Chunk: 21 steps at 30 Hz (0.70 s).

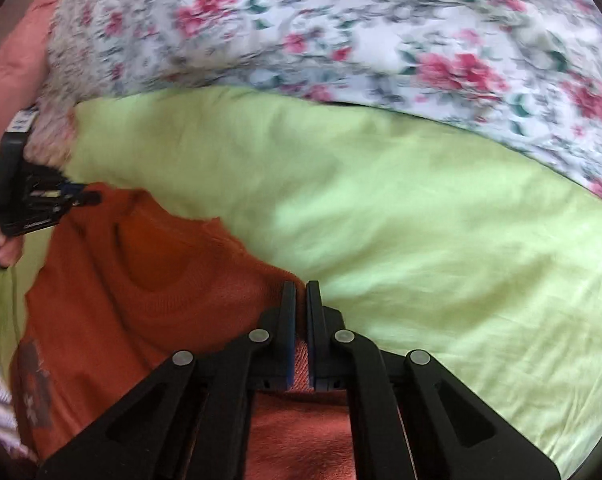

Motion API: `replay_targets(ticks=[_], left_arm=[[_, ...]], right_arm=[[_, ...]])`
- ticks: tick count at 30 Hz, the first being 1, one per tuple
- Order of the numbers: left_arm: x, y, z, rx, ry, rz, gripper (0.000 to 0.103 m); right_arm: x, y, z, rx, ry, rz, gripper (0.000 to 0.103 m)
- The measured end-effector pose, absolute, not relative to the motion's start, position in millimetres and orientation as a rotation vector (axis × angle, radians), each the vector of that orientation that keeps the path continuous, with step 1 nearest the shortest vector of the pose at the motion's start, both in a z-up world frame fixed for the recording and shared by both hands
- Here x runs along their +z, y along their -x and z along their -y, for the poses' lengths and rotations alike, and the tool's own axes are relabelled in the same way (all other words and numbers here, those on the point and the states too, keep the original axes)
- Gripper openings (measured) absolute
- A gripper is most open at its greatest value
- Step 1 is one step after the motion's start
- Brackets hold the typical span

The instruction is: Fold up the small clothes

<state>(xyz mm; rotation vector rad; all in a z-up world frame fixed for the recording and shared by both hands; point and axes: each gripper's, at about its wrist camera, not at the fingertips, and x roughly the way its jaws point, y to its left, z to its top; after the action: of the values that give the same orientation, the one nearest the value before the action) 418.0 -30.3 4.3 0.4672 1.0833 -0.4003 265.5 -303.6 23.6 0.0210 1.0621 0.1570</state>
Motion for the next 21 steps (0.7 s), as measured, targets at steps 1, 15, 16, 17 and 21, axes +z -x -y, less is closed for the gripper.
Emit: replay_targets(ticks=[1,15,16,17,21], left_arm=[[-8,-426,34,-0.359,-0.487,-1.098,0.006],[64,-419,-46,-0.157,-0.205,-1.052,0.049],[69,-407,-55,-0.150,-0.182,-1.049,0.051],[72,-390,-63,-0.144,-0.163,-1.046,0.052],[68,-284,-88,-0.120,-0.054,-1.059,0.059]], right_arm=[[13,-268,305,0.140,-0.030,-1.093,0.004],[65,-208,300,0.037,-0.150,-1.015,0.032],[70,-195,298,0.045,-0.172,-1.012,0.032],[74,-183,295,0.049,-0.191,-1.013,0.033],[82,-137,281,0.037,-0.231,-1.031,0.033]])
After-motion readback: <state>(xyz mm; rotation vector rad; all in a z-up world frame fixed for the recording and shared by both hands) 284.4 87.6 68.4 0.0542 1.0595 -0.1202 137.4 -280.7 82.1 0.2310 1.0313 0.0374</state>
